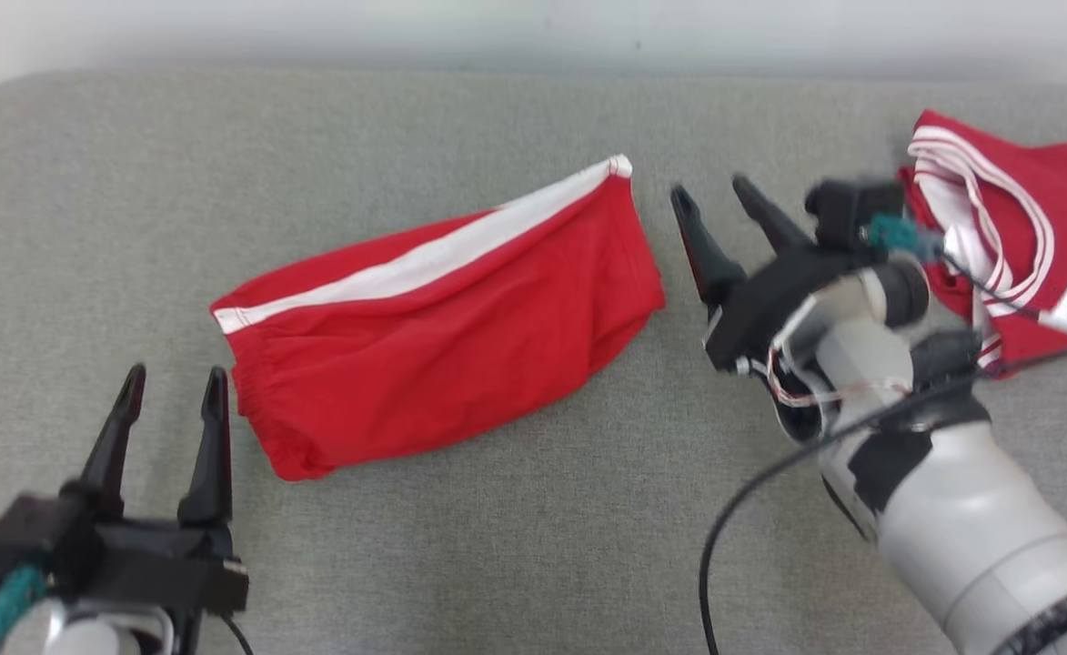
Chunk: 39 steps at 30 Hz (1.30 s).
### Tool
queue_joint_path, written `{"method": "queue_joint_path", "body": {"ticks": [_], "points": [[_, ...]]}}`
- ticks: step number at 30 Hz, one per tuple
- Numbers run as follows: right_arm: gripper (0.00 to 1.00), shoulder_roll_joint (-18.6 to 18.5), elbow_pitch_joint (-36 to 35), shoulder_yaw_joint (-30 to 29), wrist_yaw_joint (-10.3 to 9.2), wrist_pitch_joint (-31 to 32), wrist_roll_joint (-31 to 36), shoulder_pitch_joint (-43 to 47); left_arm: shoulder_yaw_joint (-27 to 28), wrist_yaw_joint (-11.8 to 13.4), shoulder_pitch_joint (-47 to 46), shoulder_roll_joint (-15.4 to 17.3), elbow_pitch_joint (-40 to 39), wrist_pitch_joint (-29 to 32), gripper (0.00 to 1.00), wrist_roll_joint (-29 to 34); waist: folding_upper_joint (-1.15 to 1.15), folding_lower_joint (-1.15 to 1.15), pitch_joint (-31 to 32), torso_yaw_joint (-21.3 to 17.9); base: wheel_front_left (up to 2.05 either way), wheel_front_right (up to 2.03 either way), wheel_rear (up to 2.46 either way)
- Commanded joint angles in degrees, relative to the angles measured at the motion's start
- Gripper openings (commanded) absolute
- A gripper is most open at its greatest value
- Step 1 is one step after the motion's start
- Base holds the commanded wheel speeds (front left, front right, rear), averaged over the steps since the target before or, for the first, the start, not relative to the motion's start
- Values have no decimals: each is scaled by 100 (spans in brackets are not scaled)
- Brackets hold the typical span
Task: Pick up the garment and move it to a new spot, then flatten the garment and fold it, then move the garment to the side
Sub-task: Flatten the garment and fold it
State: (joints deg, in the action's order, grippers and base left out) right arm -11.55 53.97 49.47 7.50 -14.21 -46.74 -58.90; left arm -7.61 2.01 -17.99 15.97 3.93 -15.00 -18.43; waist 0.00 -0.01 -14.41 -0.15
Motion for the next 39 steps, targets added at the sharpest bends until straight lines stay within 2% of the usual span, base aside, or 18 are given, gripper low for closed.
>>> {"method": "queue_joint_path", "body": {"ticks": [1,6,12,17,22,29,31,39], "points": [[100,-22,-30,-3,-1,-47,54,173,102,57,227,-65,-154,-22,100,92,0,1,180,50,0,0,0],[100,-183,-140,-278,-1,-96,237,589,362,196,814,-392,-715,-22,100,484,0,1,358,121,0,0,0],[100,-356,-638,-960,0,-98,606,1388,660,345,1346,-852,-1251,-22,100,833,0,1,530,279,0,0,0],[100,-359,-1101,-1559,0,-99,973,2188,848,318,1730,-1067,-1342,-23,100,946,0,1,673,372,0,0,0],[100,-264,-1324,-1923,0,-100,1238,2581,950,204,1884,-1183,-1346,-23,100,969,0,1,724,424,0,0,0],[100,-89,-1317,-2263,0,169,1535,2326,920,69,1744,-1262,-1327,-23,100,983,0,1,642,633,0,0,0],[100,23,-977,-2378,0,455,1893,1964,820,9,1641,-1293,-1248,-23,100,951,0,1,496,858,0,0,0],[100,154,-8,-2731,0,703,2156,1387,627,65,1546,-1305,-1151,-23,100,834,0,1,273,1231,0,0,0]]}}
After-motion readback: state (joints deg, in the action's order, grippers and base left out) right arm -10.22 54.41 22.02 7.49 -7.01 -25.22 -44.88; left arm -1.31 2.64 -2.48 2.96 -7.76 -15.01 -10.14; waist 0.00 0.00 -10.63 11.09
